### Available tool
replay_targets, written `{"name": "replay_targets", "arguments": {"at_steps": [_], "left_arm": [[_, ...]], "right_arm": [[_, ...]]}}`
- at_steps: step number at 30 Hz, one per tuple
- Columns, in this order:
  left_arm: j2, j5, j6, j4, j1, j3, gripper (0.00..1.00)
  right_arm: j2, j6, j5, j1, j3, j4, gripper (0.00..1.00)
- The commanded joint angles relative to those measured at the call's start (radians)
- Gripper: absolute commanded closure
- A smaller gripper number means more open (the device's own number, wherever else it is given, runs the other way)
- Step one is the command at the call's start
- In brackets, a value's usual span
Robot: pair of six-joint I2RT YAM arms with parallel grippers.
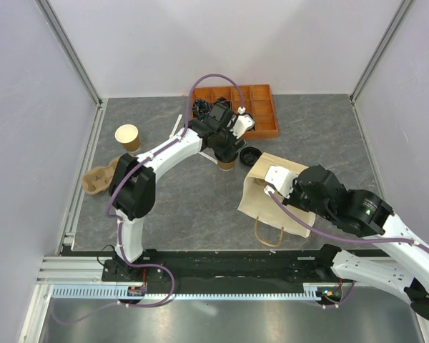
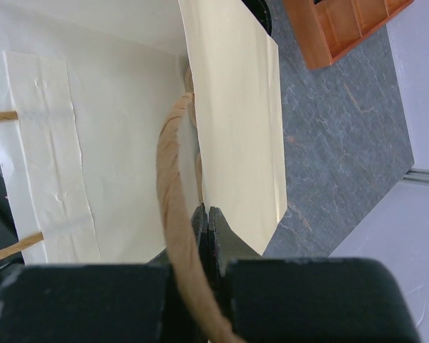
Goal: Pack the takeout coffee
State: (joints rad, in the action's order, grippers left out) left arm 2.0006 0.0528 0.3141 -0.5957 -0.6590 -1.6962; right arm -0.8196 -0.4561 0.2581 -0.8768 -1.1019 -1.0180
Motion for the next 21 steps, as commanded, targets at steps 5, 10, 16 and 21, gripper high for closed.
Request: {"name": "replay_targets", "arguments": {"at_steps": [5, 10, 16, 21], "left_arm": [[0.026, -0.005, 0.043, -0.052, -0.005, -0.029, 0.43], [-0.078, 0.019, 0.033, -0.079, -0.005, -0.042, 0.53], [-0.231, 0.058, 0.016, -0.138, -0.004, -0.013, 0.54], [-0.399, 0.107, -0.036, -0.133, 0.005, 0.102, 0.55]], "right_arm": [[-0.001, 0.031, -0.008, 0.004, -0.019, -0.004, 1.00], [0.002, 0.036, -0.013, 0.004, -0.033, -0.002, 1.00], [0.008, 0.036, -0.051, 0.004, -0.061, 0.006, 1.00], [0.017, 0.014, -0.121, 0.002, -0.079, 0.025, 1.00]]}}
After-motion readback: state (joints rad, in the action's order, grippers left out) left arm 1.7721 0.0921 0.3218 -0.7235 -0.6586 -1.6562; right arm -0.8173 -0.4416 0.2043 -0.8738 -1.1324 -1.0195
